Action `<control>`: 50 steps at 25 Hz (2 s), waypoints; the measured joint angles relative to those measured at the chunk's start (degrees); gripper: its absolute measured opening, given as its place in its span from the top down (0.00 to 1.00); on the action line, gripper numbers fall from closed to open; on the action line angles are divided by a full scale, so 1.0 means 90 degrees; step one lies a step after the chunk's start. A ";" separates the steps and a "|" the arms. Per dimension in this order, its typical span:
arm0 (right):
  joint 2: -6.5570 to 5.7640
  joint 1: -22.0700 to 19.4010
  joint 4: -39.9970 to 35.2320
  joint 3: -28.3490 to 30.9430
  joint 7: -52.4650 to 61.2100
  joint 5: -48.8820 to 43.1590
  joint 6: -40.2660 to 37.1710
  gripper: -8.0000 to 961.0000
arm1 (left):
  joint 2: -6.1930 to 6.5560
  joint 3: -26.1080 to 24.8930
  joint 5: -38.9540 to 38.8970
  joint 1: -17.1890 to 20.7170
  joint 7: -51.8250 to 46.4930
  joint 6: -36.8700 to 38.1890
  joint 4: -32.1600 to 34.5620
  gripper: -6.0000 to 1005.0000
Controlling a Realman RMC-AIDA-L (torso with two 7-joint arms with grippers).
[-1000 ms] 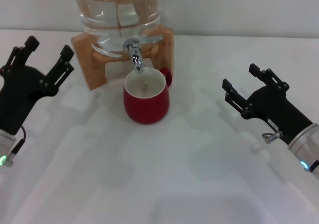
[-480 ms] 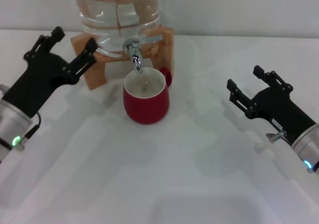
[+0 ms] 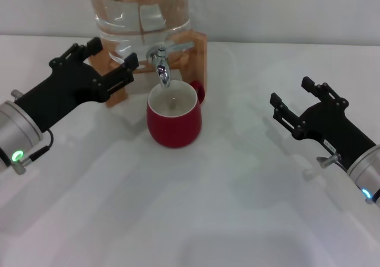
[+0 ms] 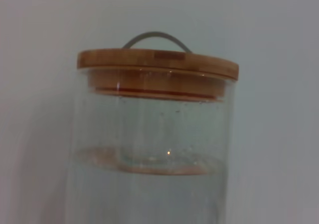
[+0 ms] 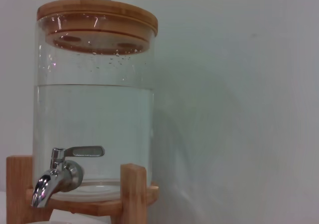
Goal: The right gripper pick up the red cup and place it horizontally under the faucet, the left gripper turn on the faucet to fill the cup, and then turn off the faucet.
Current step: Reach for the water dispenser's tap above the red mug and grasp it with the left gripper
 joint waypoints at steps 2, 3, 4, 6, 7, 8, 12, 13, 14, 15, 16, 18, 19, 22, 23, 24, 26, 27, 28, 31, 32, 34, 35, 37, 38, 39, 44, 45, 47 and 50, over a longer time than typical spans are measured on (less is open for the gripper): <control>0.0000 0.0019 -0.0005 -0.0001 0.0001 -0.0001 0.0003 0.24 | -0.0004 -0.0229 0.0726 0.0022 -0.0791 -0.0024 0.0282 0.14; 0.0000 0.0023 -0.0006 -0.0001 0.0000 0.0000 0.0004 0.24 | -0.0005 -0.0330 0.1055 0.0033 -0.1159 -0.0045 0.0434 0.14; 0.0000 0.0027 -0.0007 -0.0001 0.0000 0.0000 0.0005 0.24 | -0.0005 -0.0399 0.1354 0.0048 -0.1480 -0.0061 0.0574 0.14; 0.0001 0.0033 -0.0008 -0.0001 0.0000 -0.0001 0.0007 0.24 | -0.0007 -0.0515 0.1906 0.0085 -0.2045 -0.0108 0.0899 0.14; 0.0001 0.0034 -0.0011 -0.0001 0.0000 -0.0001 0.0010 0.24 | -0.0008 -0.0550 0.2079 0.0102 -0.2229 -0.0138 0.1005 0.14; 0.0001 0.0034 -0.0015 -0.0001 0.0000 -0.0001 0.0010 0.24 | -0.0008 -0.0597 0.2276 0.0121 -0.2445 -0.0182 0.1149 0.14; 0.0000 0.0035 -0.0035 -0.0001 0.0000 -0.0001 0.0012 0.24 | -0.0004 -0.0901 0.2926 0.0109 -0.3128 -0.0501 0.1575 0.14; 0.0001 0.0040 -0.0038 -0.0001 0.0001 -0.0001 0.0012 0.24 | -0.0004 -0.1019 0.3025 0.0077 -0.3210 -0.0631 0.1613 0.14; 0.0001 0.0048 -0.0040 -0.0001 0.0000 -0.0001 0.0011 0.24 | -0.0002 -0.1168 0.3122 0.0026 -0.3280 -0.0794 0.1639 0.14; 0.0002 0.0059 -0.0043 -0.0001 0.0000 0.0000 0.0010 0.24 | 0.0000 -0.1296 0.3169 -0.0027 -0.3322 -0.0948 0.1641 0.14; 0.0004 0.0071 -0.0045 -0.0003 0.0000 0.0000 0.0006 0.24 | 0.0002 -0.1446 0.3244 -0.0094 -0.3373 -0.1115 0.1637 0.14; 0.0008 0.0084 -0.0047 -0.0011 0.0000 -0.0001 -0.0011 0.24 | 0.0005 -0.1726 0.3473 -0.0280 -0.3508 -0.1425 0.1620 0.14; 0.0008 0.0086 -0.0046 -0.0016 0.0000 -0.0001 -0.0019 0.24 | 0.0006 -0.1897 0.3653 -0.0408 -0.3618 -0.1608 0.1617 0.14; 0.0010 0.0086 -0.0038 -0.0045 0.0001 0.0000 -0.0024 0.24 | 0.0006 -0.2218 0.4182 -0.0725 -0.3903 -0.2019 0.1615 0.14; 0.0010 0.0086 -0.0029 -0.0053 0.0003 -0.0001 -0.0024 0.24 | 0.0006 -0.2271 0.4295 -0.0802 -0.3956 -0.2111 0.1615 0.14; 0.0010 0.0085 -0.0022 -0.0060 0.0004 -0.0001 -0.0025 0.24 | 0.0006 -0.2322 0.4411 -0.0875 -0.4005 -0.2189 0.1615 0.14; 0.0010 0.0081 -0.0007 -0.0069 0.0004 -0.0001 -0.0026 0.24 | 0.0014 -0.2349 0.4624 -0.1016 -0.4118 -0.2300 0.1627 0.14; 0.0011 0.0079 0.0000 -0.0072 0.0005 -0.0001 -0.0027 0.24 | 0.0021 -0.2350 0.4733 -0.1081 -0.4187 -0.2347 0.1644 0.14; 0.0011 0.0077 0.0006 -0.0074 0.0006 -0.0001 -0.0028 0.24 | 0.0034 -0.2353 0.4836 -0.1149 -0.4247 -0.2390 0.1662 0.14; 0.0011 0.0076 0.0014 -0.0085 0.0007 -0.0001 -0.0030 0.24 | 0.0084 -0.2416 0.5022 -0.1326 -0.4375 -0.2531 0.1683 0.14; 0.0010 0.0076 0.0017 -0.0088 0.0008 -0.0001 -0.0028 0.24 | 0.0107 -0.2454 0.5083 -0.1393 -0.4423 -0.2584 0.1685 0.14; 0.0010 0.0080 0.0022 -0.0090 0.0009 -0.0001 -0.0015 0.24 | 0.0135 -0.2528 0.5173 -0.1528 -0.4505 -0.2653 0.1687 0.14; 0.0010 0.0081 0.0023 -0.0090 0.0009 -0.0001 -0.0010 0.24 | 0.0139 -0.2558 0.5225 -0.1590 -0.4534 -0.2681 0.1688 0.14; 0.0010 0.0083 0.0030 -0.0090 0.0010 -0.0001 0.0000 0.24 | 0.0153 -0.2598 0.5342 -0.1716 -0.4572 -0.2729 0.1688 0.14; 0.0010 0.0083 0.0033 -0.0090 0.0010 -0.0001 0.0001 0.24 | 0.0163 -0.2606 0.5394 -0.1784 -0.4596 -0.2742 0.1689 0.14; 0.0010 0.0084 0.0041 -0.0090 0.0010 -0.0001 0.0002 0.24 | 0.0176 -0.2607 0.5459 -0.1849 -0.4621 -0.2749 0.1689 0.14; 0.0010 0.0066 0.0075 -0.0089 0.0010 -0.0001 0.0005 0.24 | 0.0223 -0.2607 0.5715 -0.2160 -0.4737 -0.2799 0.1631 0.14; 0.0010 0.0062 0.0076 -0.0089 0.0010 0.0000 0.0004 0.24 | 0.0223 -0.2607 0.5775 -0.2211 -0.4759 -0.2804 0.1628 0.14; 0.0010 0.0049 0.0081 -0.0093 0.0010 -0.0002 -0.0012 0.24 | 0.0223 -0.2606 0.5877 -0.2297 -0.4827 -0.2822 0.1624 0.14; 0.0011 0.0040 0.0085 -0.0103 0.0010 -0.0005 -0.0022 0.24 | 0.0209 -0.2605 0.6000 -0.2422 -0.4898 -0.2866 0.1618 0.14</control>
